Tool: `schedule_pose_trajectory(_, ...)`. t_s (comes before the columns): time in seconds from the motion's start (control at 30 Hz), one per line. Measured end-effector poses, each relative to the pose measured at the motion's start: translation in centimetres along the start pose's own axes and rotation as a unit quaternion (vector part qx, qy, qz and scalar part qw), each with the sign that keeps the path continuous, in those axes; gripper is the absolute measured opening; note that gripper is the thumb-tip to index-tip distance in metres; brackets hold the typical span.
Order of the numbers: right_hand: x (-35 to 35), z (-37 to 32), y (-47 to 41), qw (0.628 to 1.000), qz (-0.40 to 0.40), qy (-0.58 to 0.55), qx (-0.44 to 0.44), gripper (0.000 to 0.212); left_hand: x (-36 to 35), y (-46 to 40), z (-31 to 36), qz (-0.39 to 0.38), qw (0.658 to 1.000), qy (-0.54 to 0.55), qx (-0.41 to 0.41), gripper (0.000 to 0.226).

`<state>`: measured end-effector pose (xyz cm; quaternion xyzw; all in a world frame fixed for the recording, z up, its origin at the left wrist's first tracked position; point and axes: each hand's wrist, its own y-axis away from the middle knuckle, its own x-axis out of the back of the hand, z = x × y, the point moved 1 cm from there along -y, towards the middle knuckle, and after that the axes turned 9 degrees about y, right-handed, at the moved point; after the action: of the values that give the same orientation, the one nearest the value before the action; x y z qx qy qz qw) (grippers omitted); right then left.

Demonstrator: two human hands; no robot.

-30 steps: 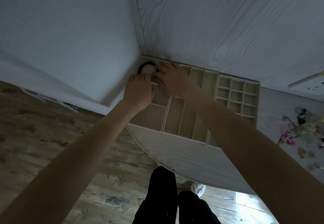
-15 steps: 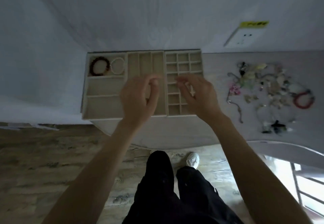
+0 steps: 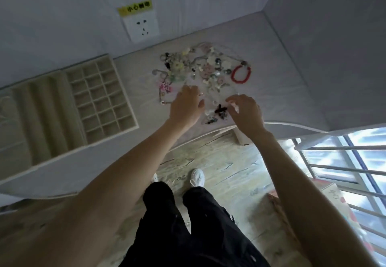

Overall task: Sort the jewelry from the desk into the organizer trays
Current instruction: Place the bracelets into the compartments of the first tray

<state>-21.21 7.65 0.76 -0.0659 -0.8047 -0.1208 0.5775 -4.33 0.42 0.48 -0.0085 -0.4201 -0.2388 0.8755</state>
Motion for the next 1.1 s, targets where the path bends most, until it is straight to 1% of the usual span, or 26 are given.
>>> schedule_pose_trajectory(0.07,-0.2,-0.2,-0.8,0.999,-0.011,0.037,0.034,0.022,-0.8,-0.6,-0.1,0.006,0.996,-0.034,0.077,0.039)
schedule_pose_trajectory(0.13,-0.7,-1.3,-1.6,0.995,-0.005,0.079,0.066,0.023,-1.1,-0.7,-0.5,0.003,0.991,-0.062,0.118,0.044)
schedule_pose_trajectory(0.17,-1.1,-1.9,-2.1,0.993,-0.004,0.098,0.072,0.025,-1.3,-0.8,-0.7,0.011,0.991,-0.063,0.121,0.040)
schedule_pose_trajectory(0.23,-2.1,-2.6,-3.0,0.990,-0.013,0.130,0.059,0.028,-1.7,-1.1,-0.8,0.031,0.992,-0.032,0.121,0.025)
schedule_pose_trajectory(0.27,-2.6,-2.9,-3.5,0.988,-0.012,0.145,0.054,0.028,-1.8,-1.4,-0.8,0.039,0.992,-0.015,0.120,0.022)
schedule_pose_trajectory(0.37,-3.3,-3.9,-4.5,0.981,-0.003,0.187,0.047,0.022,-1.8,-1.9,-0.6,0.053,0.992,0.020,0.117,0.025)
schedule_pose_trajectory(0.47,-3.5,-3.9,-5.3,0.983,-0.010,0.180,0.033,0.023,-1.5,-1.8,-0.4,0.055,0.989,0.098,0.098,0.016)
schedule_pose_trajectory(0.53,-3.1,-3.6,-5.7,0.995,-0.001,0.099,0.015,0.018,-0.7,-1.3,-0.2,0.063,0.984,0.149,0.075,0.010)
schedule_pose_trajectory(0.6,-2.0,-3.5,-5.7,0.998,0.002,-0.054,-0.016,0.011,0.5,-0.7,-0.2,0.081,0.974,0.208,0.037,0.010)
schedule_pose_trajectory(0.63,-1.3,-3.7,-5.7,0.990,0.004,-0.134,-0.036,0.008,1.2,-0.4,-0.1,0.089,0.967,0.240,0.020,0.009)
schedule_pose_trajectory(0.67,-0.5,-4.1,-5.5,0.975,0.006,-0.213,-0.058,0.006,2.0,0.0,0.0,0.090,0.958,0.273,0.013,0.009)
schedule_pose_trajectory(0.73,1.6,-5.6,-4.7,0.926,0.006,-0.369,-0.082,0.007,3.5,0.9,0.2,0.076,0.936,0.344,0.024,0.010)
schedule_pose_trajectory(0.77,2.5,-6.7,-4.3,0.894,0.006,-0.441,-0.075,0.010,4.4,1.5,0.2,0.073,0.921,0.383,0.028,0.008)
schedule_pose_trajectory(0.8,3.2,-7.8,-3.8,0.871,0.007,-0.489,-0.058,0.011,5.2,2.2,0.1,0.078,0.901,0.427,0.029,0.005)
schedule_pose_trajectory(0.83,3.8,-9.0,-3.3,0.857,0.004,-0.514,-0.043,0.012,6.1,2.9,0.1,0.090,0.876,0.473,0.029,0.005)
schedule_pose_trajectory(0.87,4.1,-10.7,-2.6,0.850,-0.009,-0.525,-0.036,0.012,7.0,3.8,-0.4,0.112,0.848,0.516,0.036,0.008)
schedule_pose_trajectory(0.93,3.5,-14.0,-1.2,0.836,-0.057,-0.544,-0.048,0.014,8.7,6.2,-2.1,0.159,0.796,0.581,0.067,0.010)
schedule_pose_trajectory(0.97,2.8,-15.8,-0.5,0.823,-0.091,-0.558,-0.057,0.014,9.3,7.6,-3.2,0.186,0.779,0.592,0.088,0.010)
schedule_pose_trajectory(1.0,1.6,-18.2,0.2,0.817,-0.131,-0.559,-0.059,0.014,10.2,9.3,-5.1,0.220,0.767,0.592,0.109,0.010)
schedule_pose_trajectory(1.03,0.5,-19.7,0.8,0.820,-0.157,-0.547,-0.059,0.013,10.7,10.8,-6.6,0.245,0.761,0.587,0.127,0.010)
schedule_pose_trajectory(1.1,-2.4,-23.8,1.5,0.854,-0.192,-0.484,-0.019,0.014,12.5,14.1,-10.8,0.298,0.751,0.568,0.157,0.011)
